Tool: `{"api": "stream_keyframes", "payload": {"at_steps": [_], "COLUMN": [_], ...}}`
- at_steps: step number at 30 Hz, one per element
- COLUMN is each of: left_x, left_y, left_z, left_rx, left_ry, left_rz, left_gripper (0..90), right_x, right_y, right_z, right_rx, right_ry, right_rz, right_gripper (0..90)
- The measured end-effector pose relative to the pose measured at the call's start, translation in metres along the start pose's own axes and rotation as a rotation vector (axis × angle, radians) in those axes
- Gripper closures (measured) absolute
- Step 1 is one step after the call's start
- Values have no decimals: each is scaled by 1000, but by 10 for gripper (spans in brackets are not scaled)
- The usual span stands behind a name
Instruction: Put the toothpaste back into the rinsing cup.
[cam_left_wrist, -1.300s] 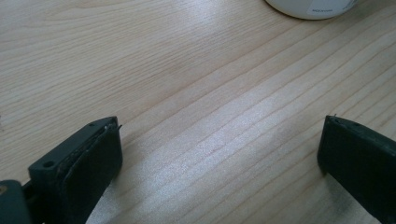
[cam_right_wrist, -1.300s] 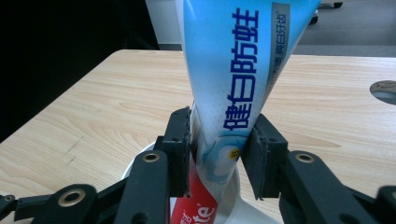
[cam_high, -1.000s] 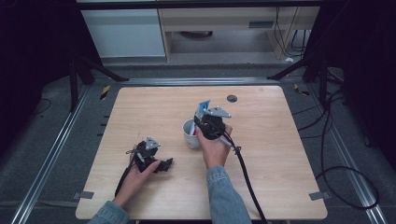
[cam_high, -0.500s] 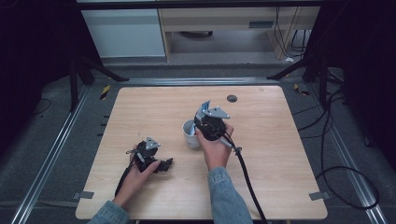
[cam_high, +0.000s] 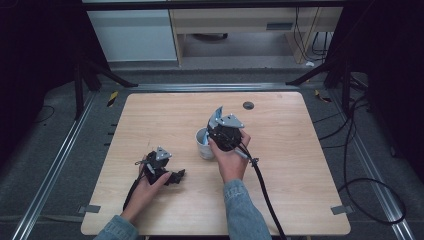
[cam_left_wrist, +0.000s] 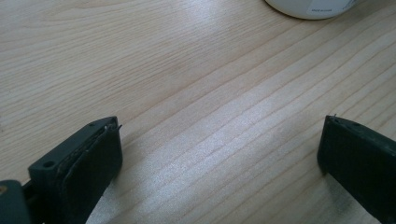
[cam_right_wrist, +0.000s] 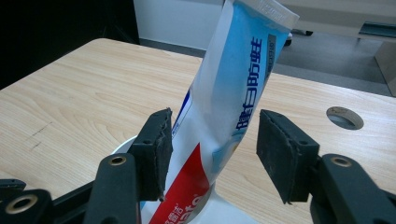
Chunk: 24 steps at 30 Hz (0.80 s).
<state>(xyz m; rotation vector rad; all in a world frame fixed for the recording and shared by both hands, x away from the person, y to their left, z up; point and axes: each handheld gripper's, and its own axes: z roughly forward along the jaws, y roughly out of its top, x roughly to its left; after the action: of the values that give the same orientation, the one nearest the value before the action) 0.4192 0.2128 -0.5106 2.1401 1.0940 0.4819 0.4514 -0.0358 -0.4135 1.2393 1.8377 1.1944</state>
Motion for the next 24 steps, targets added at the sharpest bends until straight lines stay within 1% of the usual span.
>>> {"api": "stream_keyframes", "payload": {"at_steps": [6, 13, 18, 24], "left_x": [0, 0, 0, 0], "left_y": [0, 0, 0, 0], "left_z": [0, 0, 0, 0], "left_rx": [0, 1, 0, 0], "left_ry": [0, 0, 0, 0], "left_rz": [0, 0, 0, 0], "left_gripper": [0, 0, 0, 0], "right_x": [1, 3, 3, 3], "right_y": [0, 1, 2, 3], "right_z": [0, -4, -9, -14], "right_rx": [-2, 7, 10, 6], "right_ry": [-4, -13, -24, -13], "right_rz": [-4, -21, -63, -93], "right_gripper": [432, 369, 321, 264]}}
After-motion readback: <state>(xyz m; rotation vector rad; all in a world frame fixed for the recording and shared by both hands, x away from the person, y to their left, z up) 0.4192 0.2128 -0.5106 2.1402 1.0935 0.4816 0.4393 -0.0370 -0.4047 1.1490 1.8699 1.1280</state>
